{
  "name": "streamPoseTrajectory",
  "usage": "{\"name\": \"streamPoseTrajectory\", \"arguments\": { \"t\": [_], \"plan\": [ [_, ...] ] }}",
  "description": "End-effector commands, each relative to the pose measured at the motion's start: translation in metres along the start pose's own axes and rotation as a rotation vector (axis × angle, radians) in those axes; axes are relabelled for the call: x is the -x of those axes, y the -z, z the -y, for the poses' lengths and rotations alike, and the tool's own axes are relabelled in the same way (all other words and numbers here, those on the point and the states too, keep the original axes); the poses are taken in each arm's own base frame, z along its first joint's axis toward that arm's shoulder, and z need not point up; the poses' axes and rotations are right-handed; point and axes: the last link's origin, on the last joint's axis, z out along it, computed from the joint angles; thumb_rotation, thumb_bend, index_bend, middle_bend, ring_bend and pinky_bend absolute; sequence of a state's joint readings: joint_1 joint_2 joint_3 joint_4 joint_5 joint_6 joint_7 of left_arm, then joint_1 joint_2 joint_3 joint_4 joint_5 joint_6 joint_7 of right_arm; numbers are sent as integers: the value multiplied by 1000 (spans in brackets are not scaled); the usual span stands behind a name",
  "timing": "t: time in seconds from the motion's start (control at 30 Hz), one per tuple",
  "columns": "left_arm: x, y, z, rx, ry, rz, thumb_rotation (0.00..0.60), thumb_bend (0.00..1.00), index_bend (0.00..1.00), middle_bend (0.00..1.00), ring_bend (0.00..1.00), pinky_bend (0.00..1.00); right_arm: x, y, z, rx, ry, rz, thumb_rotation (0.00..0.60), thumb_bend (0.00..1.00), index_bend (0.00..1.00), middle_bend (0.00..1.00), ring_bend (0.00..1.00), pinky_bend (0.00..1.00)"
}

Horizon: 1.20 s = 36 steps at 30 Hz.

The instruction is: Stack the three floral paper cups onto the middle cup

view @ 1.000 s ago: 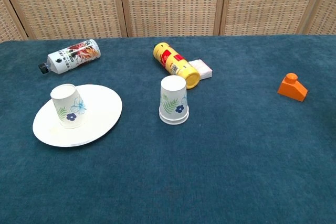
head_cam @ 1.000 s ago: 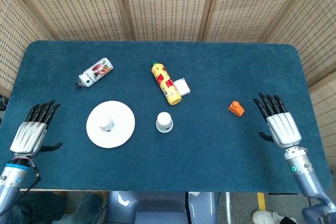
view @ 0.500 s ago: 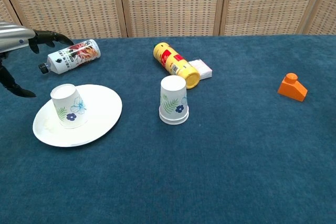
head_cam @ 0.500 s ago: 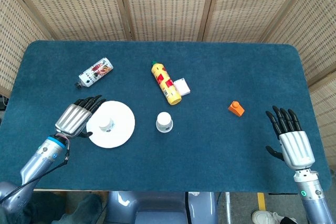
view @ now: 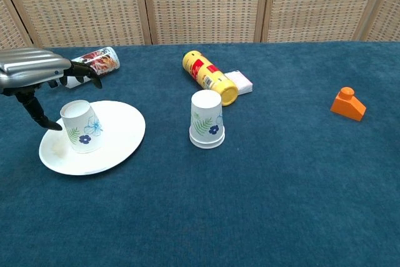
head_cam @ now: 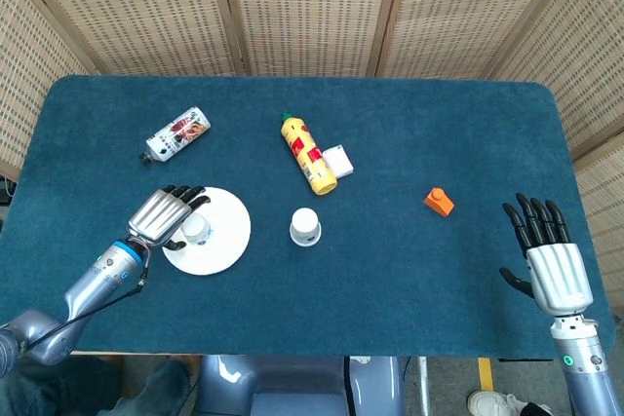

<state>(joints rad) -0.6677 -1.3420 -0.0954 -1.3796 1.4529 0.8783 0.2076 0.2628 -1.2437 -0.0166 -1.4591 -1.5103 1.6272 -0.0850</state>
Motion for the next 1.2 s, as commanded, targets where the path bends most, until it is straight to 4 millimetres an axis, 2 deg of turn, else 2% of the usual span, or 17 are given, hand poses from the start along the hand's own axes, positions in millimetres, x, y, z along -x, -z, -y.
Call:
{"name": "streamPoseTrajectory", "arguments": {
  "t": [0.03,0.27,0.43,0.53,0.63,0.9,1.03,1.2],
  "plan": [
    [3,-3,-1,4,13,-5,600,63,247,204,239,320,0,0,0,1,1,1,600,0,64,15,0,0],
    [11,-10,-5,15,42,-16,600,64,298,278,312,372,0,1,0,5,1,-3,600,0,65,14,0,0],
    [14,-11,-6,17,34,-12,600,63,393,366,431,487,-1,1,0,5,-3,-5,600,0,69,14,0,0],
    [15,-11,-6,12,28,-16,600,64,429,384,467,539,-2,1,0,4,-5,-10,600,0,75,16,0,0],
    [14,-10,-5,2,35,-25,600,64,472,416,494,557,-4,1,-1,4,-9,-22,600,0,76,16,0,0],
    [8,-5,-1,-13,52,-46,600,99,509,443,523,581,-6,2,0,0,-24,-30,600,0,79,16,0,0],
    [-10,-2,-3,2,68,-93,600,98,528,455,529,581,-7,2,0,-1,-28,-34,600,0,81,16,0,0],
    [-73,0,-24,68,88,-217,600,98,542,468,538,581,-8,2,0,1,-32,-35,600,0,87,16,0,0]
  ]
}}
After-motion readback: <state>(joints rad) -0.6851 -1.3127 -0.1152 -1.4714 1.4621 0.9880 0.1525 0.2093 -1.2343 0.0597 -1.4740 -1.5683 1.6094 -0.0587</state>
